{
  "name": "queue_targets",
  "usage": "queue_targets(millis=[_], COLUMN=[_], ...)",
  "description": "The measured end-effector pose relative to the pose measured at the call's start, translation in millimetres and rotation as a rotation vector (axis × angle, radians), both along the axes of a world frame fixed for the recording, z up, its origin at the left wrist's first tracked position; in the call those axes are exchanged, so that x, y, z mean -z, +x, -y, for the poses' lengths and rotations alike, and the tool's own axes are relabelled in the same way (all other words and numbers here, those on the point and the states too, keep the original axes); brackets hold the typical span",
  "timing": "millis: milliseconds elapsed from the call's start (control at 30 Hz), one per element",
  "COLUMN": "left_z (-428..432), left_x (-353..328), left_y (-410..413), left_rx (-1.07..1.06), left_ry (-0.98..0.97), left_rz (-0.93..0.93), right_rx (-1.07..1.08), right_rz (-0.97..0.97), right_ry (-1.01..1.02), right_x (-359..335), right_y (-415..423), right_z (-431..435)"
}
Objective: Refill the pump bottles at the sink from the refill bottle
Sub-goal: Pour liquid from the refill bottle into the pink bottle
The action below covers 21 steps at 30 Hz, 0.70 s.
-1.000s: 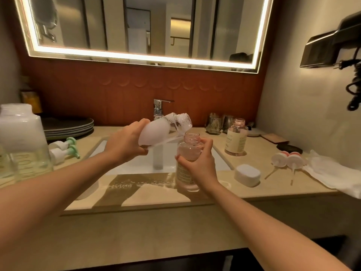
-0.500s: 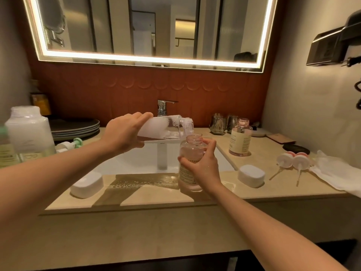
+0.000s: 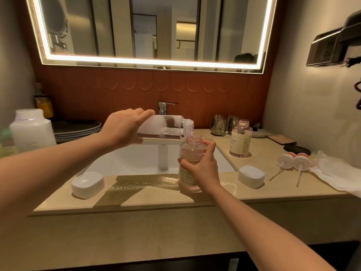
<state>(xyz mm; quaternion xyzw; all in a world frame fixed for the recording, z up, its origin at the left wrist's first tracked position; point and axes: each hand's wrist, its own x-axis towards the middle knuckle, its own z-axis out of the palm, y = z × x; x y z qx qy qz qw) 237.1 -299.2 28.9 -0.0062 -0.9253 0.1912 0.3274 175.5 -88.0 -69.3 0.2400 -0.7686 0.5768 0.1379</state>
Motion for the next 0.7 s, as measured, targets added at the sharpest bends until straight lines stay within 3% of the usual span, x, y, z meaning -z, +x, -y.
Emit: queue_targets(millis=[700], left_z=[-3.2], left_x=[-6.5], left_y=[2.9], left_rx=[-0.037], left_ry=[-0.041], left_rz=[0.016], right_rx=[0.002], right_rz=[0.003], right_ry=[0.001], right_x=[2.3], right_y=[-1.4], right_z=[0.5])
